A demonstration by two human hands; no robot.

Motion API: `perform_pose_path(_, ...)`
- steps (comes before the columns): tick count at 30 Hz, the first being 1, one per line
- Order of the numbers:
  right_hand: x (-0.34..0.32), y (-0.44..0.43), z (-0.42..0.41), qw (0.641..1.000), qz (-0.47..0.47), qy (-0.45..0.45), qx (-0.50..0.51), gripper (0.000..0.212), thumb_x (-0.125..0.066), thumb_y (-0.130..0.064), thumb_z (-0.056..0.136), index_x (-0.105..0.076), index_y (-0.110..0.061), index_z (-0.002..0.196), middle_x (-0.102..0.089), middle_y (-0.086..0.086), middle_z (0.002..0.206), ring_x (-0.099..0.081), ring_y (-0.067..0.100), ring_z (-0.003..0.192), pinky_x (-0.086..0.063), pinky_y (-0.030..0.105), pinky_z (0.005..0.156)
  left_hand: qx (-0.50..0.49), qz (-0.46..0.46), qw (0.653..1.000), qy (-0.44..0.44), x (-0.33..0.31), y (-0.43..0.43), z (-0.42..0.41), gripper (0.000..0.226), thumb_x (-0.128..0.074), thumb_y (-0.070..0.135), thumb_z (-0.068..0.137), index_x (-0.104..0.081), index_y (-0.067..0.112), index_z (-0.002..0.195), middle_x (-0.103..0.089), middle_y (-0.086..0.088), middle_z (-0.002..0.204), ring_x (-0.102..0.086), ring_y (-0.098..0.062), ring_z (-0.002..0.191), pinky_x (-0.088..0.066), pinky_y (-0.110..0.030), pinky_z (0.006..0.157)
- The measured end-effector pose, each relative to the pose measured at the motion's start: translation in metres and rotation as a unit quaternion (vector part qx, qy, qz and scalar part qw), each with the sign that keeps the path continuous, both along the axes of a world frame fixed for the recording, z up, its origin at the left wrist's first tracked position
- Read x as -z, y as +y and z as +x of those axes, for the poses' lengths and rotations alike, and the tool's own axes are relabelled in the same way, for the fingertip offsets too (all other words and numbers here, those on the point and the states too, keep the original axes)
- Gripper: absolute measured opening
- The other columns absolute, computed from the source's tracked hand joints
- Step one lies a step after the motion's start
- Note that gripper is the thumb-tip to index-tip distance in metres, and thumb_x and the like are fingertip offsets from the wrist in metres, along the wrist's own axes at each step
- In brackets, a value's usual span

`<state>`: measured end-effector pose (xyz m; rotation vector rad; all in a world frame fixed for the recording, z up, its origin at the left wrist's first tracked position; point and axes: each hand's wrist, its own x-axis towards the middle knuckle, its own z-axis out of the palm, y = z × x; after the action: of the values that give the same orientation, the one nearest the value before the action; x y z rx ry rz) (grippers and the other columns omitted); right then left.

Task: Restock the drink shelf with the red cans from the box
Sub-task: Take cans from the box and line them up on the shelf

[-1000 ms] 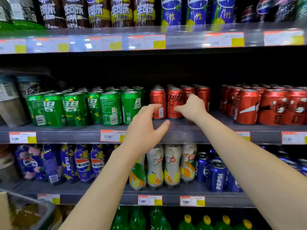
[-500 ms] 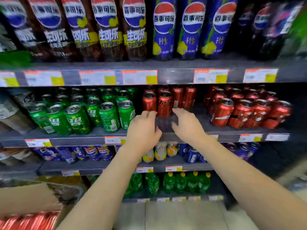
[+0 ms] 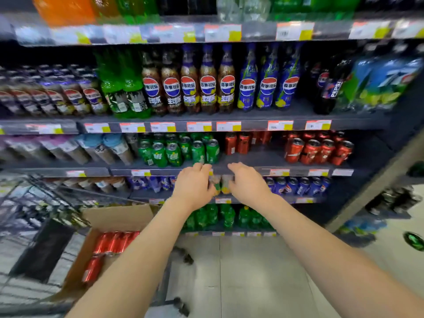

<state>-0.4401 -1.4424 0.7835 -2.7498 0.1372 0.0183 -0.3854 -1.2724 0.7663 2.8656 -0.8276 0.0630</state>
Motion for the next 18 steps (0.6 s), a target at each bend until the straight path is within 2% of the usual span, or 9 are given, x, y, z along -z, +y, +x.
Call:
perform_pose_path(1,-0.004,0.013,-0.010,1.000,0.000,0.004,-0.008,0.052,-0.054,-0.014,0.098,-0.045,-0.007,0.149,-0.045,0.013,0.154,-0.041,0.029,0.143,-0.040,0.042,0.112,-0.008,-0.001,1.000,0.001,-0.004,0.014,-0.014,0.058,-0.056,0.038,0.095,-0.046,0.017,0.148,-0.058,-0.010,0.135,-0.060,-0.034,0.117,-0.051,-0.044,0.093)
perform_pose_path(3,-0.007,0.039,-0.030,0.999,0.009,0.014,-0.028,0.038,-0.058,-0.016,0.096,-0.058,-0.009,0.133,-0.059,0.014,0.134,-0.060,0.032,0.120,-0.052,0.043,0.094,-0.028,-0.004,1.000,0.009,-0.009,0.044,-0.044,0.057,-0.057,0.037,0.094,-0.048,0.017,0.146,-0.059,-0.010,0.131,-0.060,-0.035,0.115,-0.052,-0.044,0.091)
perform_pose_path(4,-0.008,0.052,-0.040,0.999,0.010,0.020,-0.040,0.032,-0.059,-0.017,0.095,-0.060,-0.011,0.126,-0.063,0.012,0.127,-0.063,0.031,0.112,-0.054,0.042,0.087,-0.043,-0.005,0.999,0.016,-0.011,0.059,-0.060,0.057,-0.057,0.037,0.094,-0.048,0.017,0.146,-0.059,-0.010,0.131,-0.061,-0.035,0.115,-0.052,-0.044,0.091)
perform_pose_path(5,-0.009,0.066,-0.051,0.998,0.011,0.021,-0.052,0.033,-0.059,-0.018,0.095,-0.060,-0.012,0.127,-0.063,0.011,0.126,-0.063,0.031,0.113,-0.055,0.040,0.086,-0.058,-0.001,0.998,0.021,-0.012,0.075,-0.076,0.058,-0.058,0.038,0.094,-0.048,0.017,0.147,-0.059,-0.010,0.132,-0.061,-0.035,0.116,-0.052,-0.044,0.092)
perform_pose_path(7,-0.007,0.092,-0.069,0.996,0.013,0.021,-0.087,0.044,-0.058,-0.019,0.096,-0.054,-0.013,0.139,-0.058,0.009,0.139,-0.058,0.030,0.123,-0.052,0.041,0.095,-0.085,0.014,0.996,0.022,-0.012,0.107,-0.106,0.060,-0.058,0.040,0.093,-0.047,0.018,0.148,-0.059,-0.010,0.134,-0.062,-0.035,0.116,-0.052,-0.043,0.094)
perform_pose_path(11,-0.004,0.150,-0.095,0.991,0.019,0.036,-0.128,0.051,-0.055,-0.022,0.099,-0.047,-0.013,0.148,-0.053,0.008,0.147,-0.054,0.029,0.129,-0.050,0.043,0.102,-0.146,0.048,0.987,0.035,-0.009,0.176,-0.153,0.060,-0.057,0.043,0.092,-0.045,0.018,0.145,-0.058,-0.011,0.133,-0.060,-0.037,0.117,-0.049,-0.043,0.094)
perform_pose_path(14,0.002,0.196,-0.109,0.986,0.033,0.044,-0.157,0.055,-0.058,-0.024,0.097,-0.045,-0.015,0.150,-0.051,0.006,0.150,-0.052,0.027,0.133,-0.048,0.044,0.105,-0.190,0.070,0.978,0.052,-0.007,0.223,-0.178,0.058,-0.055,0.045,0.093,-0.046,0.015,0.142,-0.058,-0.012,0.130,-0.060,-0.038,0.117,-0.049,-0.044,0.095)
perform_pose_path(18,0.012,0.254,-0.112,0.976,0.029,0.057,-0.207,0.058,-0.057,-0.028,0.097,-0.043,-0.017,0.152,-0.046,0.003,0.154,-0.047,0.025,0.139,-0.045,0.040,0.109,-0.238,0.053,0.968,0.060,-0.002,0.280,-0.195,0.056,-0.052,0.044,0.092,-0.050,0.013,0.138,-0.059,-0.012,0.126,-0.061,-0.038,0.113,-0.051,-0.045,0.093)
